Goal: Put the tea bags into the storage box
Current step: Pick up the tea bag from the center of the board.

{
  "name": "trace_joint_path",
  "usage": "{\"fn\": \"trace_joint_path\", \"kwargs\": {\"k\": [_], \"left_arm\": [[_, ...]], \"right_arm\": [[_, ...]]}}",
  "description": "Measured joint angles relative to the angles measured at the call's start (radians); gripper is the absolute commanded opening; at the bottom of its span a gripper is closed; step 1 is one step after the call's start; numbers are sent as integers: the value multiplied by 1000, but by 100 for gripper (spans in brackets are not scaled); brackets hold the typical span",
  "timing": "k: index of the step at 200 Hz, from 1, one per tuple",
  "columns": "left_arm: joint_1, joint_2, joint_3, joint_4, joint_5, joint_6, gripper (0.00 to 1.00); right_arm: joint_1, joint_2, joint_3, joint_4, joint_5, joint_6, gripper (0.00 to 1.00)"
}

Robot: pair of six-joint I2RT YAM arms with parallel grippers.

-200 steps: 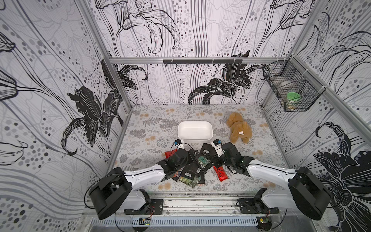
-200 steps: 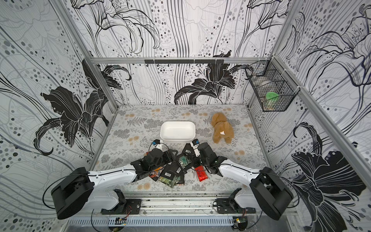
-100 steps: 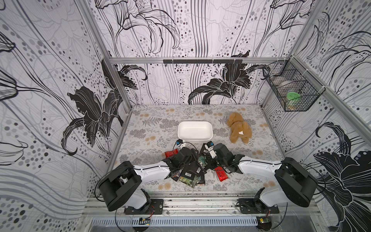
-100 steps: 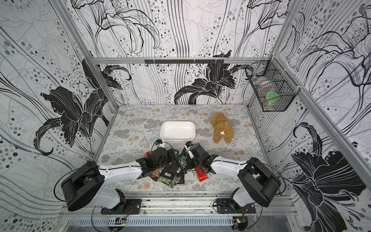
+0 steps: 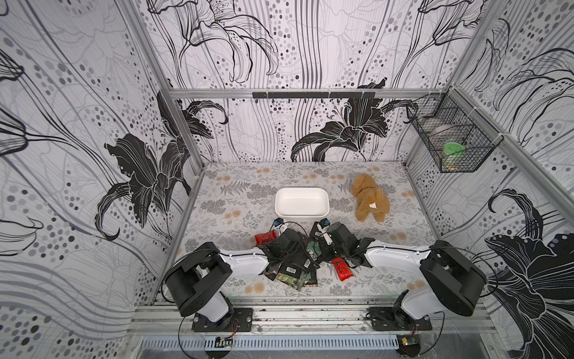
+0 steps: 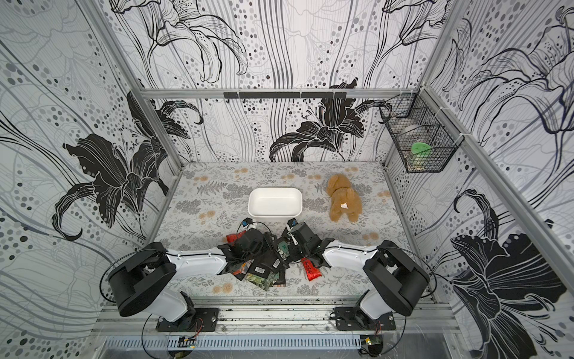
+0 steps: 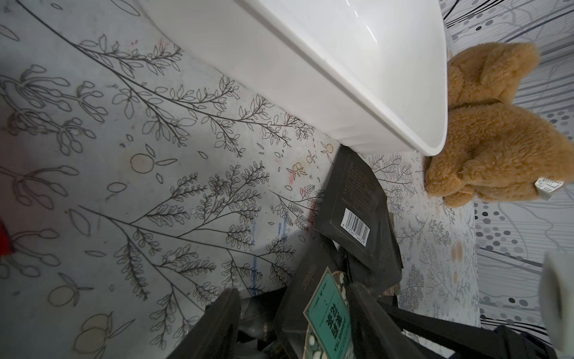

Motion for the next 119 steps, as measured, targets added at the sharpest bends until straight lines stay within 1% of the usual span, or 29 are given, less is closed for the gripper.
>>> {"fn": "trace_joint_path", "kwargs": {"k": [19,54,66,119], "left_arm": [[0,9,0,4,5,-1,56],[0,31,8,5,19,-5,56],[0,33,11,10,20,-7,52],[0,45,11,56,51,-12,49]], "right_arm": [[0,21,12,-4,3,0,16],[0,25,17,-11,7,0,16],[0,28,20,-14,7,0,16],[6,51,40,-23,10,0,14]]}}
